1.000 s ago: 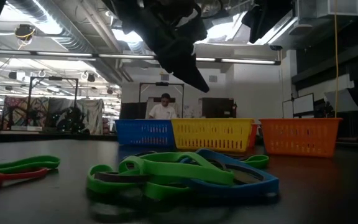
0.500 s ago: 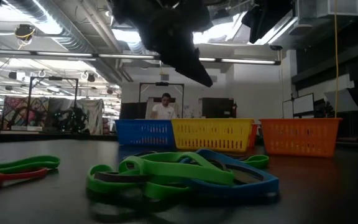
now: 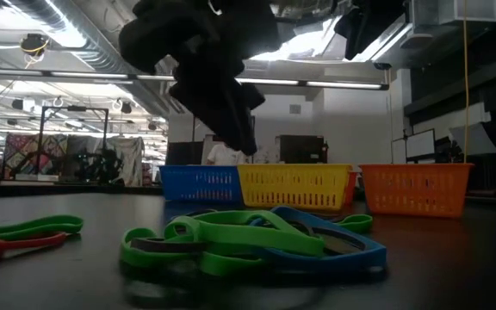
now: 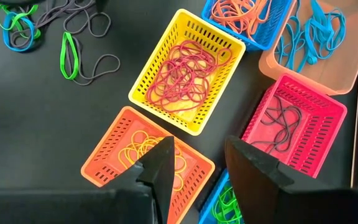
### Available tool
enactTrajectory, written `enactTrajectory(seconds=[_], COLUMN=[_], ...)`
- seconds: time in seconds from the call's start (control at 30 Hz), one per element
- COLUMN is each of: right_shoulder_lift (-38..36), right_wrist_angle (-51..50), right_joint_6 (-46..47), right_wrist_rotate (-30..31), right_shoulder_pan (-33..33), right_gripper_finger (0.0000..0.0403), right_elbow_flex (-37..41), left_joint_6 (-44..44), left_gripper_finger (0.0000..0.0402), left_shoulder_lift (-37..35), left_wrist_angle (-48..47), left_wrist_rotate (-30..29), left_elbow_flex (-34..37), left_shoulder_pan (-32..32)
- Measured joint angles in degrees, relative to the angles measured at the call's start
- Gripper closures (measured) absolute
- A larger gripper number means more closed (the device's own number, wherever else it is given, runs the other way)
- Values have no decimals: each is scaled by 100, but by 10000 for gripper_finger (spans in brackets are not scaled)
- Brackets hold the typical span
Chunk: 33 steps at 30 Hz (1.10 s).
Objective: Sort rubber bands into baskets
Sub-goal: Put the violet rubber band into the pink basket
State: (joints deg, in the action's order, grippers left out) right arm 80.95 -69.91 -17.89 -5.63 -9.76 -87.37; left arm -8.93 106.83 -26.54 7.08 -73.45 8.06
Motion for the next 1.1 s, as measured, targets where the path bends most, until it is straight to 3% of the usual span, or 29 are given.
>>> enactTrajectory(seconds=[0.37,0.8,1.1], right_shoulder_lift=[0,2,2], right_wrist_angle=[47,323,320], right_joint_6=[3,4,4], right_wrist_rotate=[0,2,0], right_shoulder_pan=[0,4,2], right_gripper_finger=[260,260,260], right_elbow_flex=[2,2,4], left_joint_6=[-37,-44,-314], left_gripper_finger=[273,279,392], left_shoulder_lift=[718,1055,909], left_wrist_angle=[67,421,356], left_wrist_rotate=[534,427,323], left_elbow_flex=[0,-28,-1], left_shoulder_pan=[176,393,346])
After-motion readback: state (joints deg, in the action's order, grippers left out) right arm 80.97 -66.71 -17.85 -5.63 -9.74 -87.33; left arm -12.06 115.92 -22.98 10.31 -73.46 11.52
